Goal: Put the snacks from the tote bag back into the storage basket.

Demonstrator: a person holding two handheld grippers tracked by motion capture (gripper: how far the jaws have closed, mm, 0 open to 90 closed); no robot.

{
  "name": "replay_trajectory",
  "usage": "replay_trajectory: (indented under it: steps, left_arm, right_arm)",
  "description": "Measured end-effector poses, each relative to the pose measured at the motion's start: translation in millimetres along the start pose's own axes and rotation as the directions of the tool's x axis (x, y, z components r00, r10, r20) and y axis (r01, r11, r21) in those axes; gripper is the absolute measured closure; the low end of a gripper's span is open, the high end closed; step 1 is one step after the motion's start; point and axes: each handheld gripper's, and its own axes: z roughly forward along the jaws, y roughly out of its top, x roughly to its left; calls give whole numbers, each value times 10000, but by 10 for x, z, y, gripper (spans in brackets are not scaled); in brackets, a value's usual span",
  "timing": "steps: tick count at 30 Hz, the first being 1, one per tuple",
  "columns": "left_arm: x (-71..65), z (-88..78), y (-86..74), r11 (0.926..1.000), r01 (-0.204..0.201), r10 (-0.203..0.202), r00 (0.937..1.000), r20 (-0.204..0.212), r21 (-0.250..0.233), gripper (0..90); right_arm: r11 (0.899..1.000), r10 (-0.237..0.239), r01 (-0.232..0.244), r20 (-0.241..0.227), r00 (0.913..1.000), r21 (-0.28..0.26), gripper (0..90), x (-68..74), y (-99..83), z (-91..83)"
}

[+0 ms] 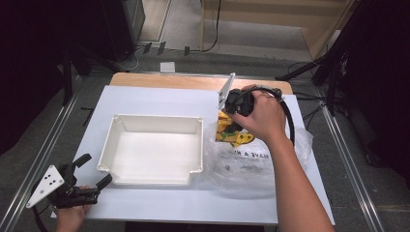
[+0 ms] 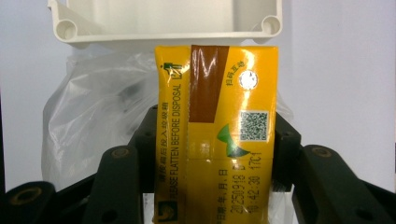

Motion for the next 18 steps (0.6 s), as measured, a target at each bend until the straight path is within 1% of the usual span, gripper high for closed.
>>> replay_trajectory:
  steps: [1, 2, 4, 5, 6, 7, 11, 12, 15, 18]
  left_arm:
    - [0, 0, 0, 10000, 0, 0, 10000, 2, -2, 0]
    - [0, 0, 0, 10000, 0, 0, 10000, 2, -2, 0]
    - [-1, -1, 0, 10000, -2, 2, 10000, 7, -3, 0]
    - [-1, -1, 0, 10000, -3, 3, 10000, 7, -5, 0]
    - [0, -2, 0, 10000, -7, 7, 10000, 10, 0, 0]
    - [0, -2, 0, 10000, -6, 6, 10000, 12, -4, 0]
    - [-1, -1, 0, 10000, -5, 5, 10000, 6, -6, 0]
    - [-1, -1, 0, 10000, -9, 9, 10000, 5, -7, 0]
    - [-1, -2, 0, 10000, -8, 8, 10000, 9, -8, 0]
    - [-3, 0, 0, 10000, -22, 22, 10000, 12, -5, 0]
  right_arm:
    - [10000, 37, -37, 23, 10000, 15, 530, 5, 14, 1]
    - [10000, -62, 62, 22, 10000, -52, 530, -1, 25, 8]
    - [10000, -35, 35, -26, 10000, -50, 530, 6, 54, 12]
    - [9999, -101, 101, -10, 9999, -67, 530, 4, 67, 14]
    - [10000, -17, 17, -46, 10000, -33, 530, 13, 79, 11]
    - [9999, -126, 126, -31, 9999, -99, 530, 7, 89, 13]
    - [9999, -90, 89, -41, 10000, -128, 530, 14, 119, 2]
    - [9997, -176, 176, -30, 9998, -148, 530, 10, 135, -1]
    - [9998, -159, 159, -39, 9999, -95, 530, 15, 166, -2]
    - [9995, -268, 267, -34, 9996, -173, 530, 8, 198, 5]
